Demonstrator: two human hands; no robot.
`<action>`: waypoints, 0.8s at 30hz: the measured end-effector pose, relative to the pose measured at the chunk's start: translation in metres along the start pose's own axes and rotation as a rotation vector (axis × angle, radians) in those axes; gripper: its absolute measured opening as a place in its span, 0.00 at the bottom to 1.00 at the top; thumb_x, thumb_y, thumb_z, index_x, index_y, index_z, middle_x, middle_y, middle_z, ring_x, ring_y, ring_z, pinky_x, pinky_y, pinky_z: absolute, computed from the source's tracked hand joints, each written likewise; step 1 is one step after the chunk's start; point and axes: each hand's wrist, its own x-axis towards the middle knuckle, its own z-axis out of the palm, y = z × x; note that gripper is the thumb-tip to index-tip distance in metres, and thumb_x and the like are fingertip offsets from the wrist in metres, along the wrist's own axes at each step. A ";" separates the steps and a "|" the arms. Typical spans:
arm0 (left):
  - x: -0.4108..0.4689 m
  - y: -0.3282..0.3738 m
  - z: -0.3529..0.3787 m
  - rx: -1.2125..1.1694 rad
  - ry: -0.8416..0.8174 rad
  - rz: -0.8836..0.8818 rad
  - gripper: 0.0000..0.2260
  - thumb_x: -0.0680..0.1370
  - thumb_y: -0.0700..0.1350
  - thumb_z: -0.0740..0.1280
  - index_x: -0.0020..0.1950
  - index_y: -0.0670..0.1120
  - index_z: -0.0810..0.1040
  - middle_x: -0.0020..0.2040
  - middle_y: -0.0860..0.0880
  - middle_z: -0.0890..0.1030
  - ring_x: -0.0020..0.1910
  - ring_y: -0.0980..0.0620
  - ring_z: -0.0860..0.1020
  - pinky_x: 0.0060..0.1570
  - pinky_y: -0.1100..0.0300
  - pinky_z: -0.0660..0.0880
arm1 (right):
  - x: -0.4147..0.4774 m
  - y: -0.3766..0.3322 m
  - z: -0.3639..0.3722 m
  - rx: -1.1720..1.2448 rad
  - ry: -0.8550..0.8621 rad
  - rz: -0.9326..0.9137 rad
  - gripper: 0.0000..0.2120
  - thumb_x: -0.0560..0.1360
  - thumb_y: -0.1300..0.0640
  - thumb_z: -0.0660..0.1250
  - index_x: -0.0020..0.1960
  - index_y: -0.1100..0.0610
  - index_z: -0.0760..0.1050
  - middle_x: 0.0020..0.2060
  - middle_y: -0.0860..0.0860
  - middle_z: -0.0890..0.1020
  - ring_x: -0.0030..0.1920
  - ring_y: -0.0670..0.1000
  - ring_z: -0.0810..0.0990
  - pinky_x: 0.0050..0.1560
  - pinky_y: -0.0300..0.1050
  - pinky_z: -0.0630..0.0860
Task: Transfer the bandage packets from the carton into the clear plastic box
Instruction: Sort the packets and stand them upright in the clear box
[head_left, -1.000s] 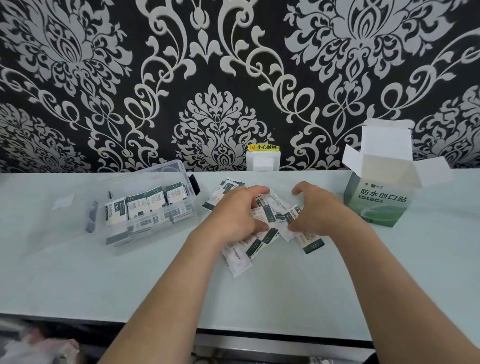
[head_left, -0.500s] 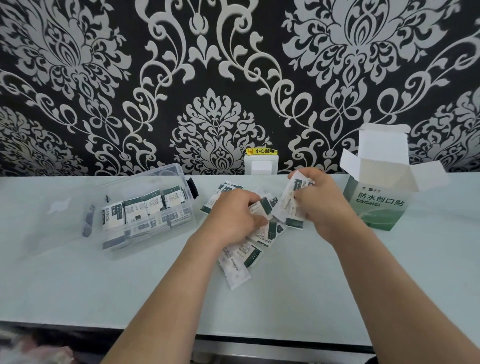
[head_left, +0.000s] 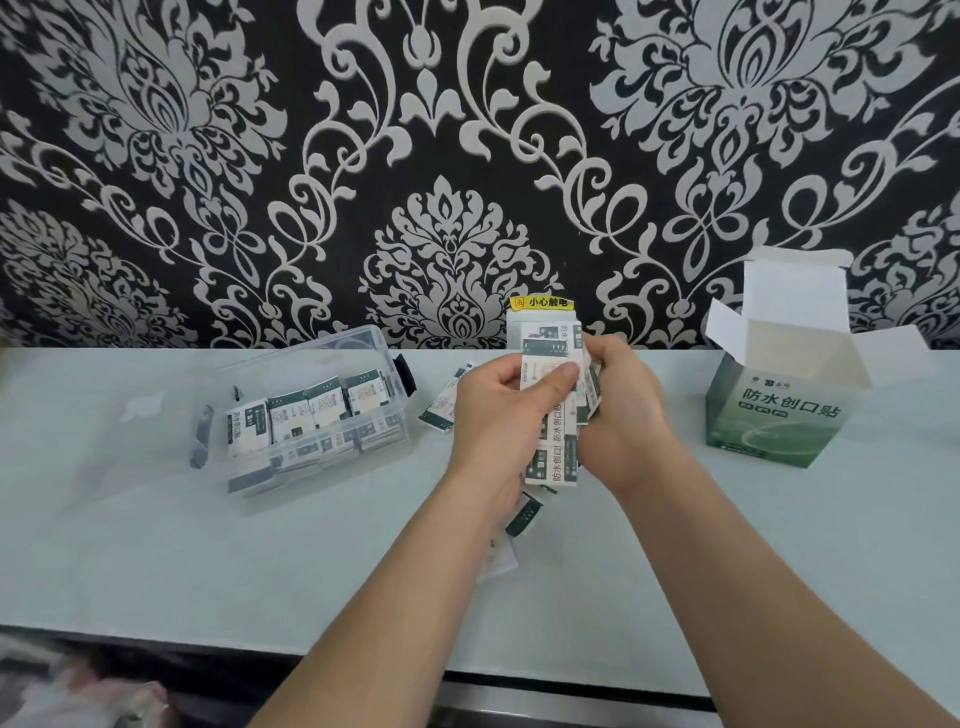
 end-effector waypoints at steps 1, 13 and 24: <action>0.000 0.000 0.000 0.002 0.022 0.018 0.05 0.74 0.39 0.73 0.48 0.46 0.84 0.41 0.48 0.86 0.38 0.51 0.85 0.37 0.58 0.80 | -0.001 0.001 0.001 -0.020 -0.003 -0.023 0.11 0.78 0.61 0.62 0.48 0.63 0.81 0.35 0.57 0.84 0.31 0.53 0.83 0.31 0.43 0.81; 0.001 0.002 -0.002 -0.189 0.154 0.012 0.16 0.72 0.37 0.75 0.58 0.45 0.78 0.45 0.45 0.86 0.41 0.50 0.85 0.38 0.58 0.81 | -0.002 0.008 0.010 -0.026 -0.169 -0.010 0.15 0.78 0.66 0.60 0.62 0.59 0.78 0.52 0.62 0.84 0.50 0.61 0.84 0.46 0.53 0.83; 0.002 0.008 -0.007 -0.147 0.123 -0.073 0.15 0.71 0.39 0.76 0.56 0.46 0.79 0.45 0.46 0.86 0.42 0.48 0.85 0.42 0.52 0.83 | 0.002 0.008 0.007 -0.093 -0.196 0.081 0.15 0.78 0.63 0.57 0.58 0.60 0.81 0.50 0.61 0.85 0.47 0.60 0.85 0.47 0.55 0.81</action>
